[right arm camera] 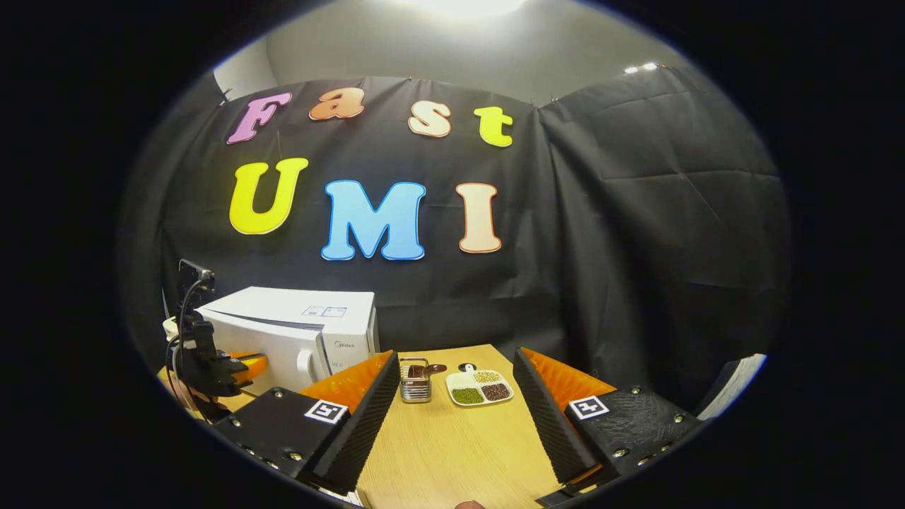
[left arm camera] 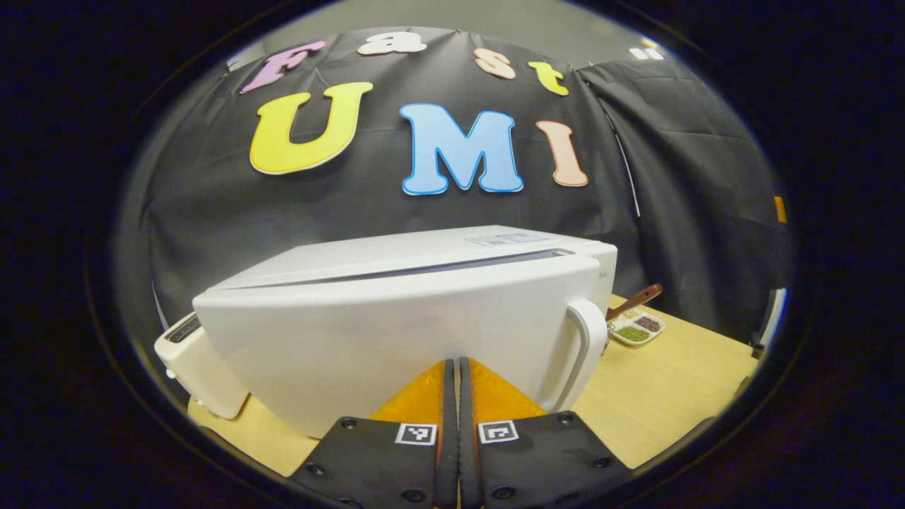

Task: Open the microwave oven with the left hand, put the food in, and close the microwave oven.

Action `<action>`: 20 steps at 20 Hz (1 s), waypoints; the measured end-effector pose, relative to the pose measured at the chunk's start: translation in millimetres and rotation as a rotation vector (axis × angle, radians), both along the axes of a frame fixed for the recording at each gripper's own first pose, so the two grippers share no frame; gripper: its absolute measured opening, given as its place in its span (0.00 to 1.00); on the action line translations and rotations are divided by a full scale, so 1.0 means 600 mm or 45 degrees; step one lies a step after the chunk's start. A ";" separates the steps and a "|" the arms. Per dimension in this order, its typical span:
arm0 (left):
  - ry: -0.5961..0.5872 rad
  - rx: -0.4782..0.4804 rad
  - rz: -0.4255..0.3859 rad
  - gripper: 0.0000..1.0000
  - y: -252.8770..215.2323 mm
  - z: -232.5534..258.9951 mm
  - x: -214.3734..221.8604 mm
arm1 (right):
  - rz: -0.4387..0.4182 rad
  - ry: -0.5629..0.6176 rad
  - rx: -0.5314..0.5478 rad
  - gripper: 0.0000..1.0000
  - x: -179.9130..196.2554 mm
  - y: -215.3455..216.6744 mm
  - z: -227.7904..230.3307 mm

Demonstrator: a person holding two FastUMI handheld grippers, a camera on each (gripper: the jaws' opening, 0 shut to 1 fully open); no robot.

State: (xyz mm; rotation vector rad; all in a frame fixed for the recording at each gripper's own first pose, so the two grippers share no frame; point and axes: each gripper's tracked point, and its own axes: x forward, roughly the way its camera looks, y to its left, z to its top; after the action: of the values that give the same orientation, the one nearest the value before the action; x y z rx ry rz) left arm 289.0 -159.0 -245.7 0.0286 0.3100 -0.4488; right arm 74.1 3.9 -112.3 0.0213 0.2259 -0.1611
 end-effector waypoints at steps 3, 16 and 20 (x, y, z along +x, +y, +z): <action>0.005 -0.013 0.036 0.07 0.007 0.003 0.016 | 0.001 0.004 0.005 0.98 0.006 0.005 -0.002; -0.005 0.008 0.171 0.07 0.015 0.005 0.033 | 0.109 -0.006 0.044 0.98 -0.002 0.055 0.005; -0.068 -0.006 0.173 0.07 0.023 0.054 0.010 | 0.150 -0.031 0.041 0.98 -0.010 0.074 0.026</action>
State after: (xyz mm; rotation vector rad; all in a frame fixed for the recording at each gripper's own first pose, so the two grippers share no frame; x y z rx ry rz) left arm 294.9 -145.4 -213.2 0.0149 0.2567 -0.3132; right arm 68.3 48.5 -96.9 0.0417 0.2048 -0.0401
